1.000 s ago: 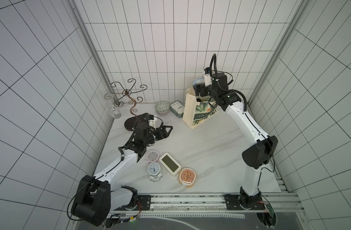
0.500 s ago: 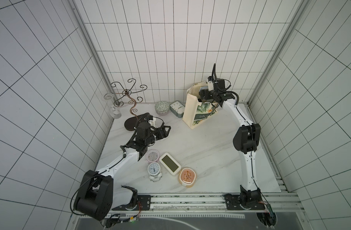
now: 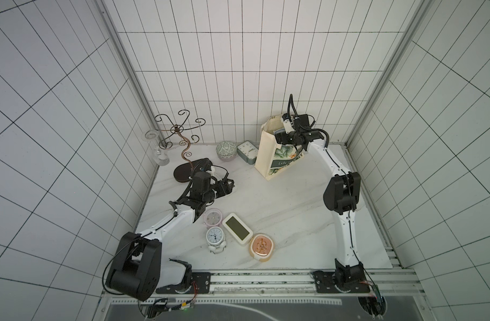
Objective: Put the alarm clock into the canvas bag
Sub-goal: Place the alarm at the canvas bag.
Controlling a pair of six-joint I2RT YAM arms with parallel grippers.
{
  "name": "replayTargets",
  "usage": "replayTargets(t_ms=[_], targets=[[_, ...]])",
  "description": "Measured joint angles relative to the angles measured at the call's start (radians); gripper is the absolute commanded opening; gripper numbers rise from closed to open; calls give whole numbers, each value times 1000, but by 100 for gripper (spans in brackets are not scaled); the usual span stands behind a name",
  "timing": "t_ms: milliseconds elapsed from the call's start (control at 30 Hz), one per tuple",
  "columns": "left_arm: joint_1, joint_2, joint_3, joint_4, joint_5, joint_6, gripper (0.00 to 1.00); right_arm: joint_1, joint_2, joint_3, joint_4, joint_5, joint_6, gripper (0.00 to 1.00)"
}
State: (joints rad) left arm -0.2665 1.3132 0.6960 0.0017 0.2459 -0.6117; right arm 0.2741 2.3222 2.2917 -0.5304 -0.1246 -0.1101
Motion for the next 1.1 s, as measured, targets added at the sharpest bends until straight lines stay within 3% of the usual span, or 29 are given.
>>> replayTargets(t_ms=[33,433,667,800,933,1100], targets=[[7,0,0,-3,0,0,81,1,0,0,-1,0,-4,99],[56,-29,-43,-6,2,-1,84,21,-21,18,-46,-3,-21,100],[74,-97,-83,32,19,0,85,38,-220,-3,-34,-3,3,100],[75,-109,-99,48,21,-1,85,82,-452,-143,47,6,11,100],[80,-103,-112,47,19,-2,85,142,-640,-358,164,-13,13,90],[95,-66,-115,61,26,-15,78,200,-706,-647,278,-103,54,80]])
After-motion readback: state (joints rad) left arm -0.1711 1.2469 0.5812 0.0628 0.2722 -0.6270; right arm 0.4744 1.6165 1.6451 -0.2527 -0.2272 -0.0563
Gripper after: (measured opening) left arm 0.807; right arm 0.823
